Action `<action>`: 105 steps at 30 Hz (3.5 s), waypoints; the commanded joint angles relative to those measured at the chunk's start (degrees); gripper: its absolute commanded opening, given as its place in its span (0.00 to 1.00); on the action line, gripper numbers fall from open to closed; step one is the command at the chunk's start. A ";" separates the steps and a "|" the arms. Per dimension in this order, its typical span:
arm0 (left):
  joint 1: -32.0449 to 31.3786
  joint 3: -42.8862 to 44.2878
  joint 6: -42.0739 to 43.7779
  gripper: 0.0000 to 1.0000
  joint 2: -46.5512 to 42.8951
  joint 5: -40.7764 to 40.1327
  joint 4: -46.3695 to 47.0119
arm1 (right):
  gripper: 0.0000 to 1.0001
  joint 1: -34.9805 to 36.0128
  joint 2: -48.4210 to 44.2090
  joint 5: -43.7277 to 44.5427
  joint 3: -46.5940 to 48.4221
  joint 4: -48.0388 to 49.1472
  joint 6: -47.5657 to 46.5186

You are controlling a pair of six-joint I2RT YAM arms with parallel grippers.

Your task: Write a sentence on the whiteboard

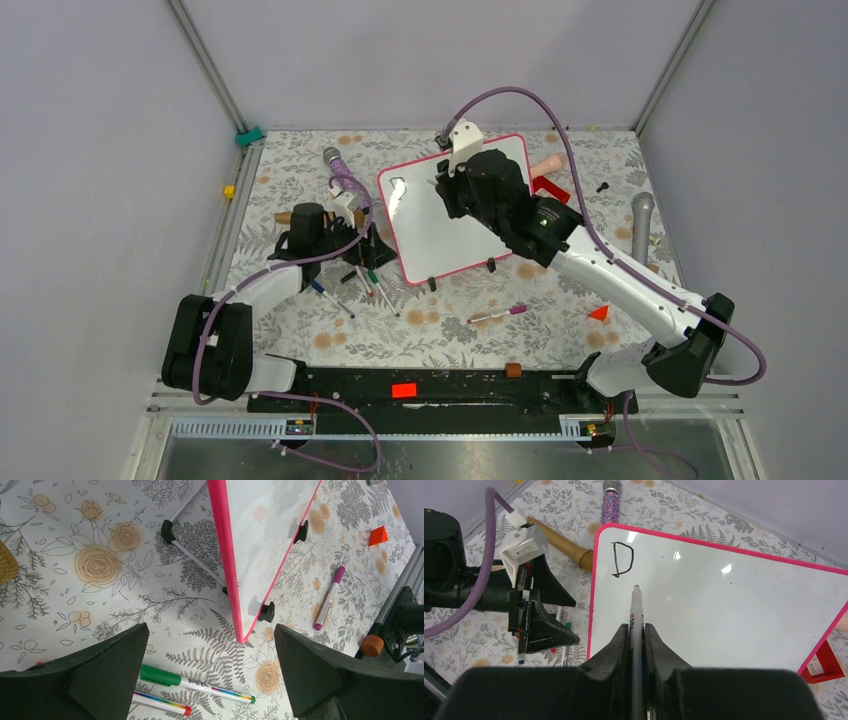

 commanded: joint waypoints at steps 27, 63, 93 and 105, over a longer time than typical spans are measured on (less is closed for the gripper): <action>1.18 12.15 -5.00 0.25 18.15 27.29 20.05 | 0.00 -3.00 5.66 -6.24 3.84 3.90 0.56; 2.49 12.99 2.03 0.00 21.14 19.75 6.88 | 0.00 -4.32 1.88 -5.25 -9.25 15.08 -1.59; 3.14 9.85 -1.83 0.00 19.55 17.84 13.07 | 0.00 -4.40 -3.35 -4.07 -7.40 10.29 1.36; 3.19 12.04 -3.65 0.00 22.62 18.22 12.28 | 0.00 -4.40 -2.95 -2.13 -6.72 9.25 2.18</action>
